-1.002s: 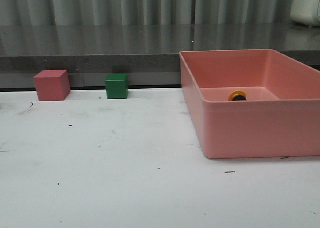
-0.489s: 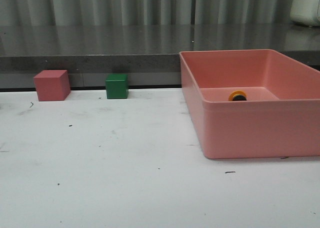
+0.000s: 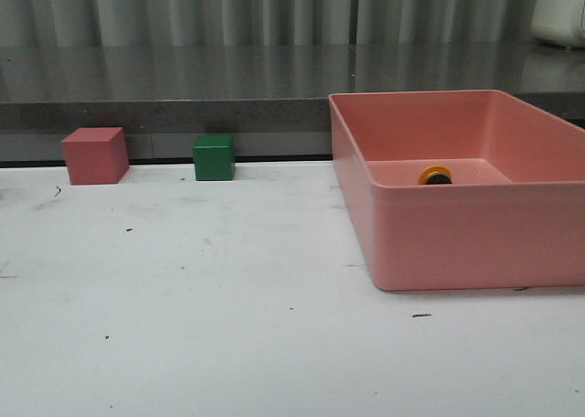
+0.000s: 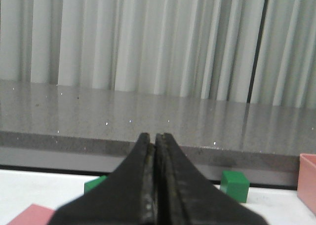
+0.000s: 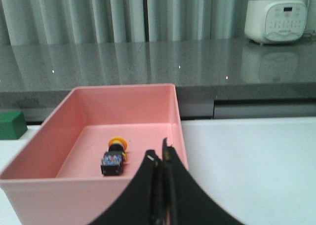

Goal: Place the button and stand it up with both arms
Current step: 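Move the right gripper over the pink bin above the yellow button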

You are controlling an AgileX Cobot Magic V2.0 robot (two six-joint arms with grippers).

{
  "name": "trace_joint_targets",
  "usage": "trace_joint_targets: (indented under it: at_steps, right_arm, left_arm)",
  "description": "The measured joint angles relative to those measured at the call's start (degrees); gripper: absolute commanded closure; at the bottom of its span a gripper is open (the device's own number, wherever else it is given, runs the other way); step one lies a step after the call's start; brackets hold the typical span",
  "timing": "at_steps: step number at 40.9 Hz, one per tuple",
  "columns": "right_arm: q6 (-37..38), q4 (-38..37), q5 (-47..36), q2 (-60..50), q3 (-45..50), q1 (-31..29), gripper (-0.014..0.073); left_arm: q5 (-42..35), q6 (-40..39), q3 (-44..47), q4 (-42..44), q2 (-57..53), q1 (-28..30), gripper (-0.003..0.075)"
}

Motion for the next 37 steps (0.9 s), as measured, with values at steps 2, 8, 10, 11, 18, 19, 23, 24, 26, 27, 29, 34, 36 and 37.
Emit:
trace_joint_targets:
  at_steps: [2,8,10,11,18,19,23,24,26,27,29,34,36,37]
  right_arm:
    - [0.0,-0.25,1.69,0.0,-2.96,0.0,0.0662]
    - [0.0,-1.92,6.8,1.08,-11.98,0.0,0.0662]
    - [0.0,-2.4,8.35,2.44,-15.09,0.0,0.0662]
    - [0.0,-2.43,9.15,3.04,-16.56,0.0,0.0662]
    - [0.0,-2.57,13.08,8.99,-23.8,0.0,0.0662]
    - [0.0,-2.57,13.75,9.68,-24.34,0.0,0.0662]
    - [0.0,-2.57,16.29,13.0,-25.67,0.0,0.0662]
    - [0.0,-2.57,16.96,14.05,-25.67,0.0,0.0662]
    - [0.0,-2.57,18.24,15.51,-25.71,0.0,0.0662]
    - [0.0,-2.57,19.01,16.09,-25.71,0.0,0.0662]
    - [0.0,-2.57,20.4,17.49,-25.71,0.0,0.0662]
    - [0.0,-2.61,23.36,19.57,-25.71,0.0,0.0662]
    - [0.0,-2.61,23.61,20.19,-25.71,0.0,0.0662]
    - [0.0,-2.61,23.61,20.29,-25.71,0.0,0.0662]
  left_arm:
    - [2.28,0.0,-3.26,0.0,0.0,0.0,0.074]
    - [10.0,0.0,-14.12,0.0,0.0,0.0,0.074]
    - [12.84,0.0,-17.64,0.0,0.33,0.0,0.074]
    - [14.36,0.0,-19.63,0.0,0.74,0.0,0.074]
    - [23.4,0.0,-29.71,0.0,6.6,0.0,0.074]
    - [24.69,0.0,-30.69,0.0,7.67,0.0,0.074]
    - [28.42,0.0,-32.36,0.0,11.41,0.0,0.074]
    - [29.11,0.0,-32.36,0.0,12.08,0.0,0.074]
    - [31.09,0.0,-32.36,0.0,13.85,0.0,0.074]
    - [32.02,0.0,-32.36,0.0,14.66,0.0,0.074]
    - [32.92,0.0,-32.24,0.0,15.93,0.0,0.074]
    - [33.85,0.0,-31.62,0.0,18.52,0.0,0.074]
    - [34.12,0.0,-31.38,0.0,19.32,0.0,0.074]
    - [34.15,0.0,-31.27,0.0,19.53,0.0,0.074]
